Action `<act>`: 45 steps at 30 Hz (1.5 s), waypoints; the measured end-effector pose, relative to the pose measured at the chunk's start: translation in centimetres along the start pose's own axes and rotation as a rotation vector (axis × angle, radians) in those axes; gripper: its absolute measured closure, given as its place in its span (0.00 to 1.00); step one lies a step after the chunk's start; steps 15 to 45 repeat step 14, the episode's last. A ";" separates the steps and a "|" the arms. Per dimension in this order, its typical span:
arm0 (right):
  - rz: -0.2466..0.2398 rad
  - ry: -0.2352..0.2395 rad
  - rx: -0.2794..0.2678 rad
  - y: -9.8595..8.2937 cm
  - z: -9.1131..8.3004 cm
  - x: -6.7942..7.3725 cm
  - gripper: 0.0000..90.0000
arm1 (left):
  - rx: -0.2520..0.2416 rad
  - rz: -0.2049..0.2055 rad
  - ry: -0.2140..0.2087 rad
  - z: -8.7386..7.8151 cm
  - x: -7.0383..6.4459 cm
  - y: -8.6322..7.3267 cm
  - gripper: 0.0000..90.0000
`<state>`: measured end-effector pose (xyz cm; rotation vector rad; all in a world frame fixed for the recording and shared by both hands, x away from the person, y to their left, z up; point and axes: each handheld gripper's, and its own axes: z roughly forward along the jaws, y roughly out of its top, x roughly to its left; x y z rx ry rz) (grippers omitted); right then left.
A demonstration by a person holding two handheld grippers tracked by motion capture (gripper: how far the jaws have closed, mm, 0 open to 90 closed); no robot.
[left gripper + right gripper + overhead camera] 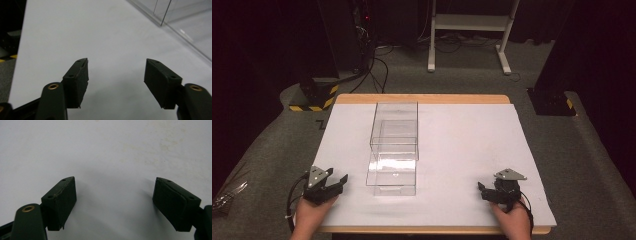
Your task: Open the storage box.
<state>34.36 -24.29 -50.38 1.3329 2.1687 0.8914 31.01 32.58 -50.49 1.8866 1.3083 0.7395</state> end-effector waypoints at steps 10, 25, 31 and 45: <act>0.000 -0.006 0.001 0.0 0.0 0.0 0.20 | 0.100 -0.024 -0.028 0.9 -0.1 0.3 0.31; -0.003 -0.013 0.001 0.0 0.0 0.1 0.19 | 0.098 -0.023 -0.028 0.9 -0.1 0.3 0.31; -0.003 -0.013 0.001 0.0 0.0 0.1 0.19 | 0.098 -0.023 -0.028 0.9 -0.1 0.3 0.31; -0.003 -0.013 0.001 0.0 0.0 0.1 0.19 | 0.098 -0.023 -0.028 0.9 -0.1 0.3 0.31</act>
